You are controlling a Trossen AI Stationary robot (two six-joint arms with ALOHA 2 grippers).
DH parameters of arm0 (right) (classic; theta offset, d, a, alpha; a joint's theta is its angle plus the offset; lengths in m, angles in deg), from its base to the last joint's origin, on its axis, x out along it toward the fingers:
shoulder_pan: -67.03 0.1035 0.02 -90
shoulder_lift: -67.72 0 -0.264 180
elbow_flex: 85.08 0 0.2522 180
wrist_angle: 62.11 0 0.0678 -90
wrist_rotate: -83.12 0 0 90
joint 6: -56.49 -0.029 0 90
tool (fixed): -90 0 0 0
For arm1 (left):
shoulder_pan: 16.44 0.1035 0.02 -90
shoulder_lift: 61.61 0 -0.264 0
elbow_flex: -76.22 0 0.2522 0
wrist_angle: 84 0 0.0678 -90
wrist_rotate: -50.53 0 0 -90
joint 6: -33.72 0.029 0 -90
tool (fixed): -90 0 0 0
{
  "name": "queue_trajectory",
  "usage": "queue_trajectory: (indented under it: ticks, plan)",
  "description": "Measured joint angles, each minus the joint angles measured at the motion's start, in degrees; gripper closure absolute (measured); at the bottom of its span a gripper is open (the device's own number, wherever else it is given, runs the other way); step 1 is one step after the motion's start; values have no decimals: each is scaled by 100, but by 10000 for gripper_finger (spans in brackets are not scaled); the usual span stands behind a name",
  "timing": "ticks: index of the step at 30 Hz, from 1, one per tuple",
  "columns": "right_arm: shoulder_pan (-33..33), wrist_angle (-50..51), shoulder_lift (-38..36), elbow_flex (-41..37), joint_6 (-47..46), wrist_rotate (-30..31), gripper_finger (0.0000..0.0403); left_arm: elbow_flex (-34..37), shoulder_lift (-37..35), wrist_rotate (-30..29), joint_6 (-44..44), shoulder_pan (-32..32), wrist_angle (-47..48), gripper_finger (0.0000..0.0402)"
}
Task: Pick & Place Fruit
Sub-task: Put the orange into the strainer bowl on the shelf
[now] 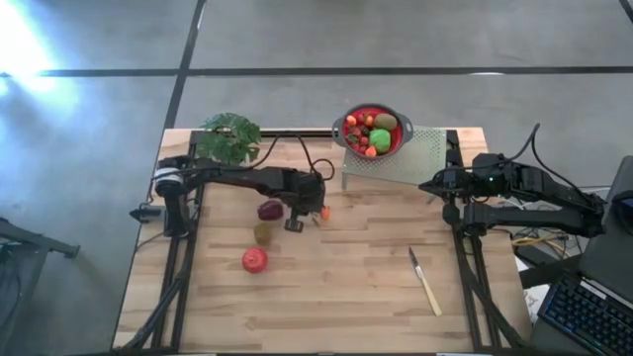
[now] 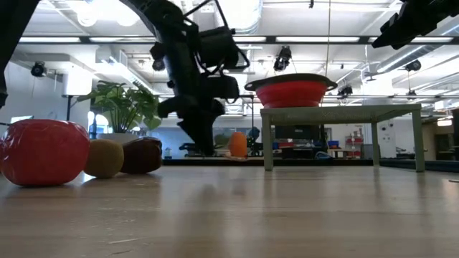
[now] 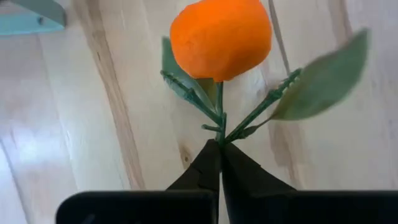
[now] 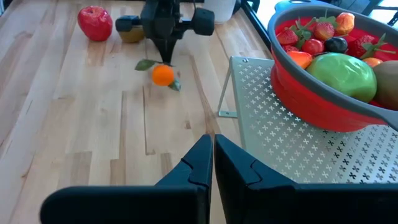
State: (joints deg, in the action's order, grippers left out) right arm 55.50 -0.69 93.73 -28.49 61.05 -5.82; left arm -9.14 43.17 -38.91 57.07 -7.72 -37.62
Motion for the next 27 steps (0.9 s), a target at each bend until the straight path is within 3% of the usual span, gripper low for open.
queue_trajectory:
  ticks: [16,27]
  plan:
    - [0,0,1,2,0,0,390,-1444,-7,274,-92,-202,485,399]
    - [0,0,-1,2,0,0,390,-2573,-9,8,713,-191,189,399]
